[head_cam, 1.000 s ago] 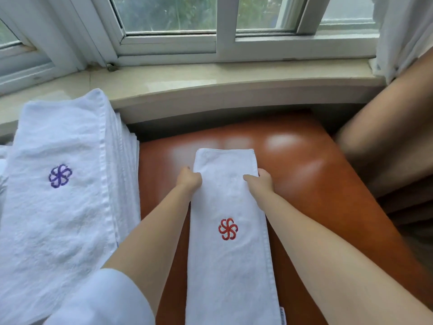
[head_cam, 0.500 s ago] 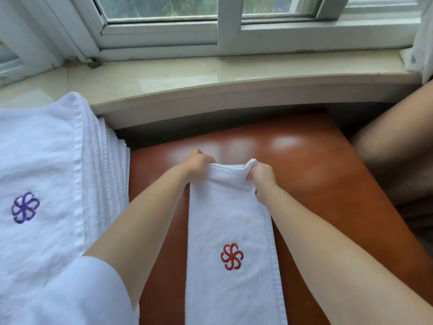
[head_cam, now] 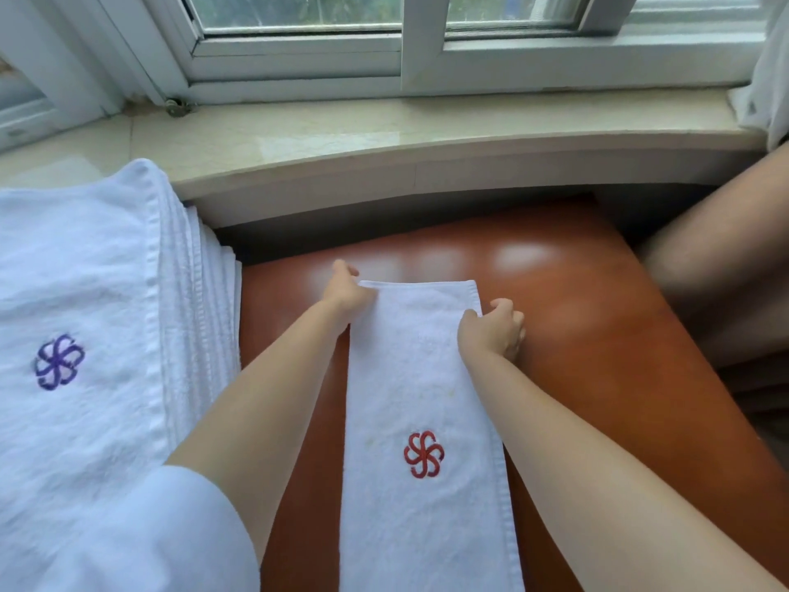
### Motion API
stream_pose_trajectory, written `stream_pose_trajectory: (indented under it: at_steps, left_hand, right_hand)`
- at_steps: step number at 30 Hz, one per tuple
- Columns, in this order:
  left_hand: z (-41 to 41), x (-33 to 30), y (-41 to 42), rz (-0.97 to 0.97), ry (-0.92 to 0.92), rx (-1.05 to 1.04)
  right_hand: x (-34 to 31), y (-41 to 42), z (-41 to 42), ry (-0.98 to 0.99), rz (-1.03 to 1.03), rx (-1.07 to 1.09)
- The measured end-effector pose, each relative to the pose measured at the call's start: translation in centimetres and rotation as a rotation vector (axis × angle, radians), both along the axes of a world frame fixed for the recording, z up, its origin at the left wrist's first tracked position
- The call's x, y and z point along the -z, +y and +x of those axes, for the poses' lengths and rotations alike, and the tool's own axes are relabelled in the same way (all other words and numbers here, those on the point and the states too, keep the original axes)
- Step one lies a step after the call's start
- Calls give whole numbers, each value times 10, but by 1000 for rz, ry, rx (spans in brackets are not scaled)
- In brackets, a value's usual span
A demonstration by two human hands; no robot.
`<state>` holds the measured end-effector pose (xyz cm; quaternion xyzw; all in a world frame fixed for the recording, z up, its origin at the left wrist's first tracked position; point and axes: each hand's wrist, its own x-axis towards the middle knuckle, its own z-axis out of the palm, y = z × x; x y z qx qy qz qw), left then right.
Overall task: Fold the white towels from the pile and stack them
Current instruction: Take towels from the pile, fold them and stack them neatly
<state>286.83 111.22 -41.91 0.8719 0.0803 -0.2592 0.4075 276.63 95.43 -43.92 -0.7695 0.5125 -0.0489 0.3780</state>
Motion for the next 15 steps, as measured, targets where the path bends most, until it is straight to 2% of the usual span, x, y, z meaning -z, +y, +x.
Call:
stream_pose_trajectory:
  at_steps: [3, 5, 8, 10, 13, 15]
  left_hand:
    - [-18, 8, 2, 2, 37, -174]
    - [-36, 10, 6, 48, 91, -206]
    - [-68, 8, 17, 49, 165, -190]
    - [-93, 4, 24, 83, 167, -73]
    - [-129, -6, 34, 94, 129, 263]
    - [-147, -17, 40, 25, 220, 393]
  right_hand:
    - [3, -3, -13, 62, 31, -38]
    - [1, -3, -25, 56, 90, -101]
    - [-6, -2, -47, -13, 291, -171]
    - [-12, 0, -65, -12, 404, -250]
    - [-24, 9, -96, 23, 342, -537]
    - [-37, 22, -113, 38, 315, -671]
